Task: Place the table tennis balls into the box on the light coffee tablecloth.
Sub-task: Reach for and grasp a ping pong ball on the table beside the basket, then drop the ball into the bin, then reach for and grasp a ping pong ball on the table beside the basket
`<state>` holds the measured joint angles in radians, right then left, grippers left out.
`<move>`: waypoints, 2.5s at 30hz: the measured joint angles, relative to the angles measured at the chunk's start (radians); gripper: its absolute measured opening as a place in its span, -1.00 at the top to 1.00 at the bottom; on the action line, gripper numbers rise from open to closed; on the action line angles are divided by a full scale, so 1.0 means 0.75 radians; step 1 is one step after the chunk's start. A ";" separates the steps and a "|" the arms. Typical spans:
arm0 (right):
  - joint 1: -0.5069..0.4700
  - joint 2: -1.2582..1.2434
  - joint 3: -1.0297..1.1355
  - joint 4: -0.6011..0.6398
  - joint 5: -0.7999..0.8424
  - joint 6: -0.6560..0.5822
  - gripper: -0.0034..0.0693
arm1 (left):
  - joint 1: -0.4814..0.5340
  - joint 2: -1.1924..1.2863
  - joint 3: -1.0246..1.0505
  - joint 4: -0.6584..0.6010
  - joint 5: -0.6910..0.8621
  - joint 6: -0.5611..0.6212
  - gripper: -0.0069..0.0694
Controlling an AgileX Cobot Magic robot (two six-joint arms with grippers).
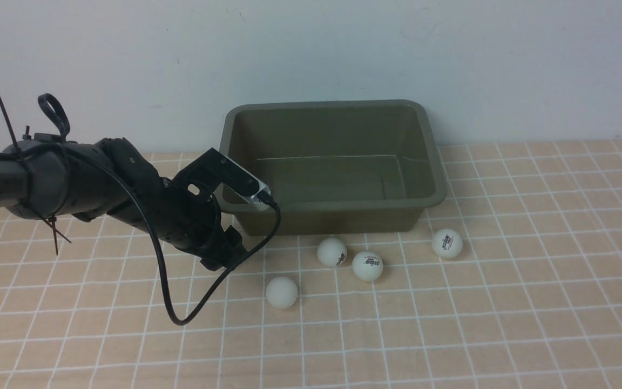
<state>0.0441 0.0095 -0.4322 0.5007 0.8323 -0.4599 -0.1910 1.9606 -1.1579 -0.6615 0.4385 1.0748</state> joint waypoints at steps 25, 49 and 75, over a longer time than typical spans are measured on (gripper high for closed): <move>0.000 0.000 0.000 -0.036 0.000 -0.001 0.33 | -0.001 -0.342 -0.004 0.595 0.593 -0.710 -0.02; 0.000 0.000 0.000 -0.062 -0.001 -0.003 0.33 | -0.003 0.186 -0.811 0.158 0.685 -0.348 -0.26; 0.000 0.002 0.000 -0.086 0.074 -0.003 0.33 | -0.006 -0.501 -0.406 0.353 1.056 -1.191 0.30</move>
<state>0.0441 0.0113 -0.4322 0.4358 0.8878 -0.4621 -0.1957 1.5847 -1.4620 -0.3968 1.2306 0.1813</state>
